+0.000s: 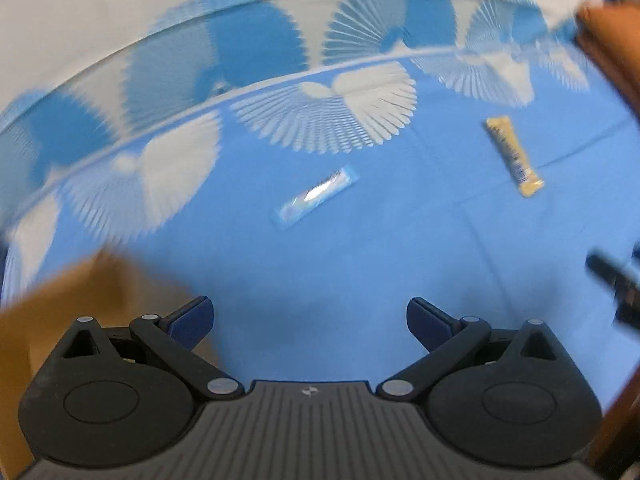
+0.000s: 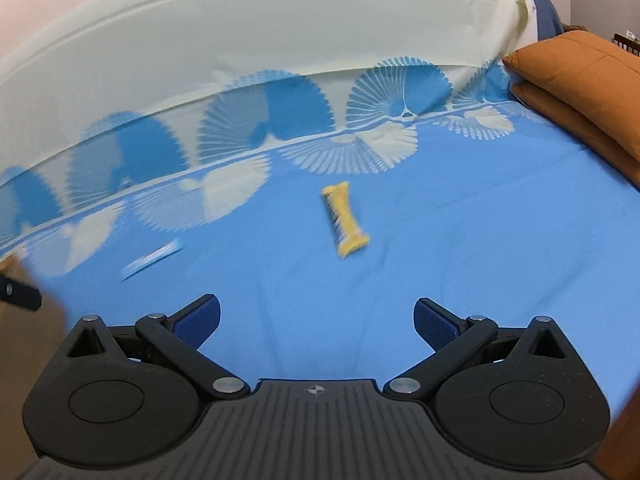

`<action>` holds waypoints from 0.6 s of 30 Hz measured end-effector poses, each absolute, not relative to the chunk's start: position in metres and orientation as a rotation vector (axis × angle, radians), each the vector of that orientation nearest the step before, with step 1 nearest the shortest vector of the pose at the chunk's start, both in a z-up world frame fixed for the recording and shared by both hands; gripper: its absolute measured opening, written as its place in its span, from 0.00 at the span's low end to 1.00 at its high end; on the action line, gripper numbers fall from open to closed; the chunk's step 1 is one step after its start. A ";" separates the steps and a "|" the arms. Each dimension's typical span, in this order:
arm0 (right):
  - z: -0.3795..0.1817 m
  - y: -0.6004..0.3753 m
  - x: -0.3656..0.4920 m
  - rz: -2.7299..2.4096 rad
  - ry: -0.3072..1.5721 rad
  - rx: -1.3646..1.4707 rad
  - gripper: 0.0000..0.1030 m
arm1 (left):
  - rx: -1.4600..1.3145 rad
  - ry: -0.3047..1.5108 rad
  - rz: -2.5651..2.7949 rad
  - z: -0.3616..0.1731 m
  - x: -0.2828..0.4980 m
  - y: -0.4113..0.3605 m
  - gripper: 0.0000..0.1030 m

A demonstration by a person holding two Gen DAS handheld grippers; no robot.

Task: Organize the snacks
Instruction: 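Move the left tool to the light blue stick while the right tool reaches the yellow bar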

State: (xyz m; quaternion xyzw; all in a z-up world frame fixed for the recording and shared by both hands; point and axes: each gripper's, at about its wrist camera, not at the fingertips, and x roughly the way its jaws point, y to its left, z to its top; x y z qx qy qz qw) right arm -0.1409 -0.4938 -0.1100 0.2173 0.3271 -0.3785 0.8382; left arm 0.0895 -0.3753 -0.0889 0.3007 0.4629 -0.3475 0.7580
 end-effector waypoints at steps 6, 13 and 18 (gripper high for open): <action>-0.177 -0.586 -0.078 -0.805 0.753 0.473 1.00 | 0.766 1.034 -0.777 -0.161 0.149 -0.445 1.00; -0.235 -0.617 -0.043 -0.856 0.763 0.427 1.00 | 0.680 1.121 -0.764 -0.211 0.203 -0.465 1.00; -0.243 -0.612 -0.041 -0.849 0.714 0.370 1.00 | 0.624 1.115 -0.789 -0.209 0.207 -0.459 0.81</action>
